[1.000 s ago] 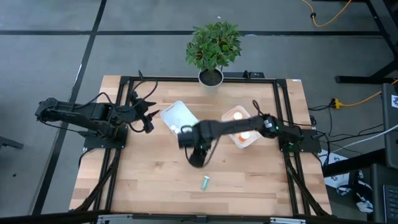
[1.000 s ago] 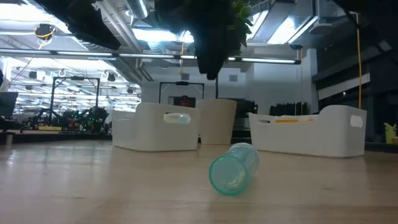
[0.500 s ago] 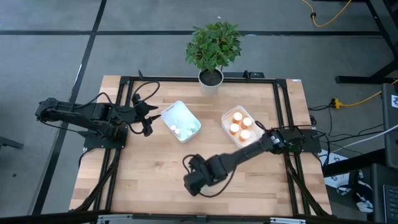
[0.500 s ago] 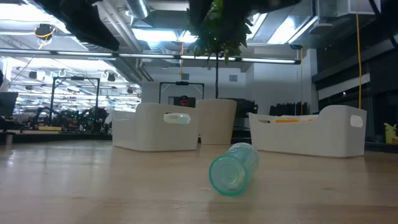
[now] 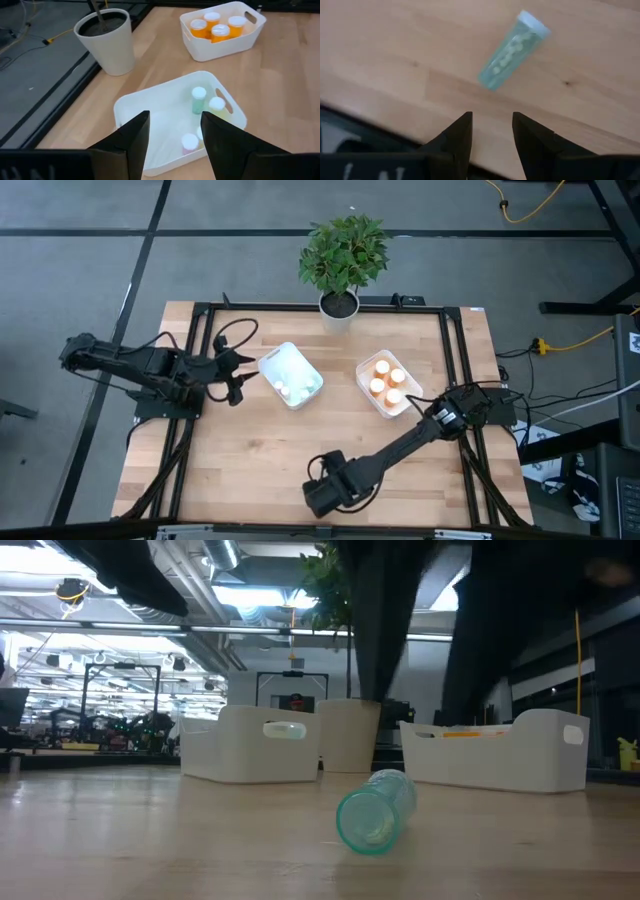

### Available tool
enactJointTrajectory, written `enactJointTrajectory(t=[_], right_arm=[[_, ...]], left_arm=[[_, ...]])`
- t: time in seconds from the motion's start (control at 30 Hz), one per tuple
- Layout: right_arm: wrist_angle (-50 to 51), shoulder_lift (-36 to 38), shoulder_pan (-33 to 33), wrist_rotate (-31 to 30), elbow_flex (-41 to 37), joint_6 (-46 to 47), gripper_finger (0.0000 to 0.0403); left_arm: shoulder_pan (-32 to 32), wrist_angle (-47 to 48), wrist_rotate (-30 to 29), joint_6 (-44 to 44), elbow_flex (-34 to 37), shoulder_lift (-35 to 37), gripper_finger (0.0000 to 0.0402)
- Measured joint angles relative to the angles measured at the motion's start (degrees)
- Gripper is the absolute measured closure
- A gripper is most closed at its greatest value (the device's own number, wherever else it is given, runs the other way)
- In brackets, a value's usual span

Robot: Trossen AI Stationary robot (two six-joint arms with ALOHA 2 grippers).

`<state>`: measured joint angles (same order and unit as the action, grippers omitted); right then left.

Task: Pick and place medicine bottles into bin by pill shape (circle, oval)
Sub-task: Put the blue pill bottle into the left white bin

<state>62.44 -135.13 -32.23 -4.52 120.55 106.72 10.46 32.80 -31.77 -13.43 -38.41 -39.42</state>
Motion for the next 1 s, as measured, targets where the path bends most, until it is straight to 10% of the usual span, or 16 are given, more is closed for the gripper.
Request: enactJointTrajectory(t=[0.47, 1.0], right_arm=[[-7.0, -0.1, 1.6, -5.5, -8.4, 11.8, 0.0261], [-4.4, -2.0, 4.7, -6.3, -8.3, 5.3, 0.0261]], left_arm=[[5.2, 0.0, 0.0, -0.2, 0.0, 0.0, 0.0231], [7.4, 1.2, -0.1, 0.0, 0.0, 0.0, 0.0231]])
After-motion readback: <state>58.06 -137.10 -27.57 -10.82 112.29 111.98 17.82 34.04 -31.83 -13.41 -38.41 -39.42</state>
